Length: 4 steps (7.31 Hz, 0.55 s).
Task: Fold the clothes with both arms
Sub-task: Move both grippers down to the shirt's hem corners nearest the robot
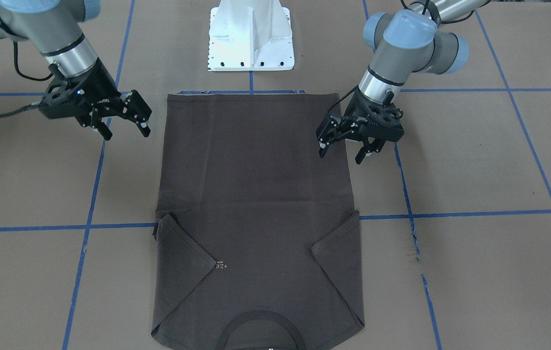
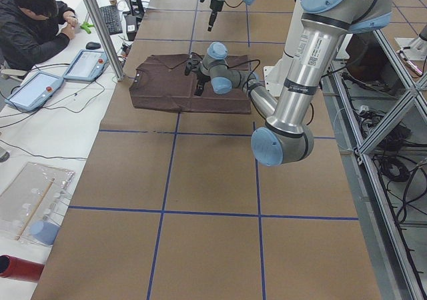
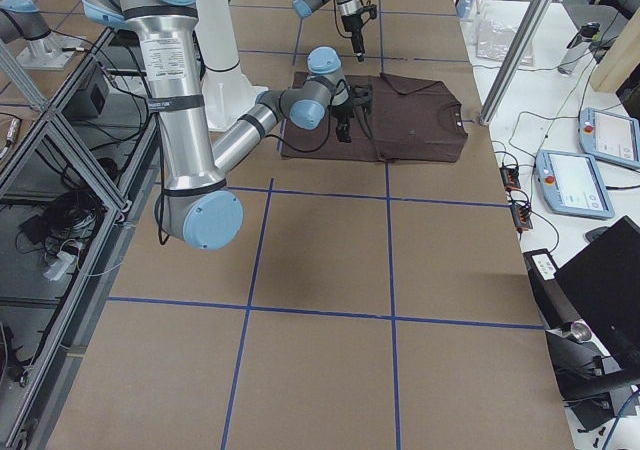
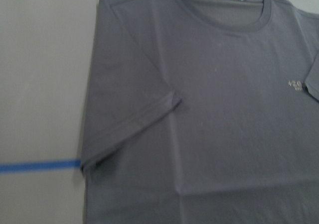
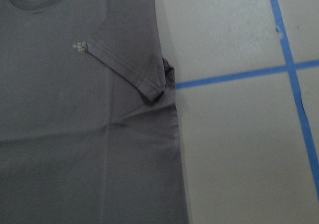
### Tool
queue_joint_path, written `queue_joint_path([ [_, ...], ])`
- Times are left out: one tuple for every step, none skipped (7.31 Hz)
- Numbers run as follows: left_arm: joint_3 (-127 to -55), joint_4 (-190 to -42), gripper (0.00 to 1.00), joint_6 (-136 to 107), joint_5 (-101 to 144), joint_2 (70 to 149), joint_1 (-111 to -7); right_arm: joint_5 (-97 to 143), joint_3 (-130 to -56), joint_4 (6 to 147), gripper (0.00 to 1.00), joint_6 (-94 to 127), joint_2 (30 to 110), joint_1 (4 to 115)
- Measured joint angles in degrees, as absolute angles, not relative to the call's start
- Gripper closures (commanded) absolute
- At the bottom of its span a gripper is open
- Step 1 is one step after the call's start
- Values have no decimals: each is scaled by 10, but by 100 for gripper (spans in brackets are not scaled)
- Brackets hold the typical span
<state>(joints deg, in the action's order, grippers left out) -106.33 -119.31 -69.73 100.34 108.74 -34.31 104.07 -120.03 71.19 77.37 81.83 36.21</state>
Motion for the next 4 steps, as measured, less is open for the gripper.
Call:
queue_joint_path([
  [-1098,-1193,0,-724,985,1055,-311,1002,-1229,712,0,812,846,319],
  [-1127,-1192,21,-755,970,1025,-278,971,-1256,711,0,844,872,279],
  [-1152,-1191,43,-791,952,996,-244,933,-1276,711,0,874,894,237],
  [-1167,-1189,46,-831,930,975,-211,895,-1287,711,0,894,906,200],
])
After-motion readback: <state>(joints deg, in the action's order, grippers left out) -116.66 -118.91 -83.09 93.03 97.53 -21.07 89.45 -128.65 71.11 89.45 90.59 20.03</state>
